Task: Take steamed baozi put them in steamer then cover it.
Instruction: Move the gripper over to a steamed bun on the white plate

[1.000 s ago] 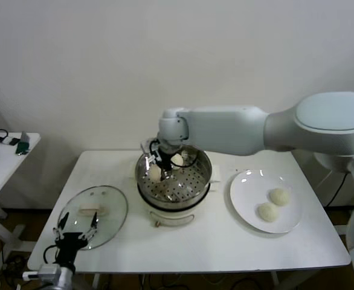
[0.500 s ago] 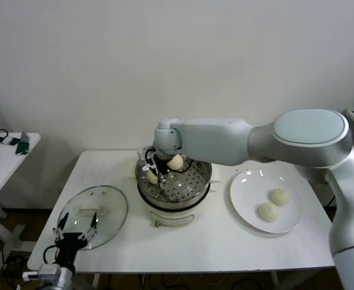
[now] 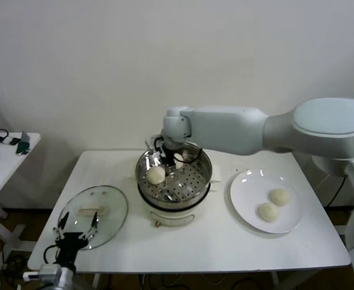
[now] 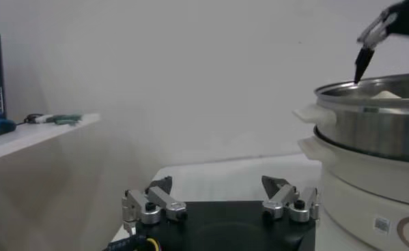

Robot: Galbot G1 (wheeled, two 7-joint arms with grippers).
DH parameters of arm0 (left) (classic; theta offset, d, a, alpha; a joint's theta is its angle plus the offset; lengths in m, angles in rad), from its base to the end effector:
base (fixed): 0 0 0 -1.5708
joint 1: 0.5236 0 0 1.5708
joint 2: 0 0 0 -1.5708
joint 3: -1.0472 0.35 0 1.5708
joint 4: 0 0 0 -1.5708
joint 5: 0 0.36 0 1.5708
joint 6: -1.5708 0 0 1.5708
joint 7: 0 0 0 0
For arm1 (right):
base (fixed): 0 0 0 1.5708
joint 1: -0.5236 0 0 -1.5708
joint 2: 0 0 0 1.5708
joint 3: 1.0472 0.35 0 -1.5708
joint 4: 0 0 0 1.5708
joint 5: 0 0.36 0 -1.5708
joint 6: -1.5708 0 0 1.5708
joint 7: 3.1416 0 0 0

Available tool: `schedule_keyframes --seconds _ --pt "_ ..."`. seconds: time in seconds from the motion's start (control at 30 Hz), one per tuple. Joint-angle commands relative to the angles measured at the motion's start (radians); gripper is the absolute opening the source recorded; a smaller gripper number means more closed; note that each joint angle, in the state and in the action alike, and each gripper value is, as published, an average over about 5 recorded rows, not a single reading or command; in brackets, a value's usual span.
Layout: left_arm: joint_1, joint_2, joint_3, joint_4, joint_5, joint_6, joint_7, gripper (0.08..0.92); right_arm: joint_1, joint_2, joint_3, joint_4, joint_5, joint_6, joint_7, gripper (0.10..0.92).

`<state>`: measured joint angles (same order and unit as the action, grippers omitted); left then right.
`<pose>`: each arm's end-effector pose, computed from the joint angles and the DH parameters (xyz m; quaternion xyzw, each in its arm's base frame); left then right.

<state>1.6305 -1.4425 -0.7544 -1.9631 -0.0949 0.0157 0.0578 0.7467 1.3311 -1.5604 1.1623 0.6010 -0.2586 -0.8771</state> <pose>0.1596 0.1026 -0.3460 0.0475 -0.9927 -0.0599 0.0932 0.5696 0.1625 -0.0371 0.5651 -0.4825 0.6232 0.2438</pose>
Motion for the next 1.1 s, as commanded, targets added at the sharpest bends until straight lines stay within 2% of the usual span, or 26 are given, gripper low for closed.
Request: schedule_keyframes --seconds 0.03,0.3,0.47,0.7,1.1 --pt "-0.003 -0.001 0.005 -0.001 0.007 0.002 0.001 0.823 0.189 -0.356 -0.074 0.142 0.069 0.064 -0.156 0.823" --pt "-0.013 -0.01 0.016 0.007 0.009 0.002 0.0 0.823 0.121 -0.692 -0.21 0.227 -0.079 0.084 -0.155 0.823" --pt "-0.013 -0.023 0.019 0.009 0.017 0.003 0.0 0.823 -0.026 -0.786 -0.16 0.207 -0.207 0.096 -0.147 0.823" --pt "-0.006 -0.031 0.01 0.009 0.017 0.0 -0.001 0.823 -0.239 -0.787 -0.022 0.146 -0.29 0.09 -0.133 0.823" --pt "0.009 -0.032 0.004 0.012 0.019 -0.009 -0.005 0.823 -0.375 -0.708 0.073 0.084 -0.347 0.053 -0.088 0.823"
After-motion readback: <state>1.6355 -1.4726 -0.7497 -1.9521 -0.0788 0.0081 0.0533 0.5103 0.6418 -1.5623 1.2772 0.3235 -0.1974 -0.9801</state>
